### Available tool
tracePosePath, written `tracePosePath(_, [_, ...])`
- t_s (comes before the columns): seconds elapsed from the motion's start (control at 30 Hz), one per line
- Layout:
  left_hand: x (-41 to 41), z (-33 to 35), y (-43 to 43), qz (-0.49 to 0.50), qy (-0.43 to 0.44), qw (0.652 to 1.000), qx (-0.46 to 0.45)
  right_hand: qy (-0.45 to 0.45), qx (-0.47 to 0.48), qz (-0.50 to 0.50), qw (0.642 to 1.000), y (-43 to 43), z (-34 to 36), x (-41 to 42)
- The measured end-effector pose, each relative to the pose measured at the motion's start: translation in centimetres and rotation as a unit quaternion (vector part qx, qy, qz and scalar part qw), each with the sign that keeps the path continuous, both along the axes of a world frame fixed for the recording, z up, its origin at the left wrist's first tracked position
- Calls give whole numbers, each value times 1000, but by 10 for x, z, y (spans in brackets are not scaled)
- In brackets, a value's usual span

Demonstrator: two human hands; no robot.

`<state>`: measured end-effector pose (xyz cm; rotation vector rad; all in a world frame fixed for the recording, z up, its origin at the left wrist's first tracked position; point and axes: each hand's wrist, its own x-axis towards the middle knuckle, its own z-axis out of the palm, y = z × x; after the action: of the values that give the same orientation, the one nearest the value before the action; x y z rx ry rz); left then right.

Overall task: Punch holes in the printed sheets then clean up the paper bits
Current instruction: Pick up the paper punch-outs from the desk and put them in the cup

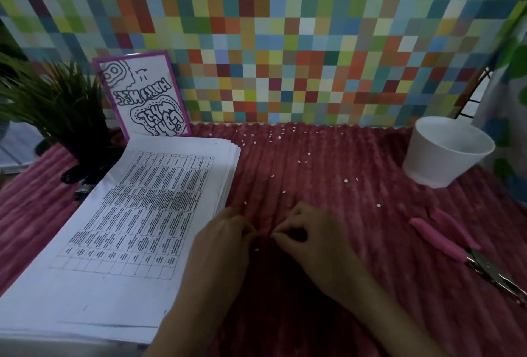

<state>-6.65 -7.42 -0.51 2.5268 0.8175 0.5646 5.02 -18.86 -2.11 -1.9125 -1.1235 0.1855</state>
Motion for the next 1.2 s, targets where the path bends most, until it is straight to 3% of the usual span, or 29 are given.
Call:
tracePosePath(0.4, [-9, -28, -11, -36, 47, 997, 56, -116, -62, -21, 991, 13, -13, -9])
tracePosePath(0.57, [-7, -22, 0, -12, 12, 999, 42, -13, -24, -41, 999, 3, -3, 8])
tracePosePath(0.73, [11, 49, 7, -23, -65, 997, 30, 35, 67, -121, 990, -46, 48, 60])
tracePosePath(0.8, [38, 88, -4, -81, -142, 985, 61, 51, 98, -185, 977, -74, 74, 93])
tracePosePath(0.87, [78, 115, -23, -149, -192, 970, 21, 16, 99, -242, 965, -99, 96, 134])
tracePosePath(0.93, [132, 129, -48, -189, -165, 966, -68, -12, 78, -274, 958, -117, 113, 170])
tracePosePath(1.1, [261, 103, -102, -240, -132, 960, -65, -68, -80, -274, 956, -128, 106, 227])
tracePosePath(1.2, [298, 81, -114, -247, -92, 964, -41, -95, -121, -248, 956, -126, 93, 247])
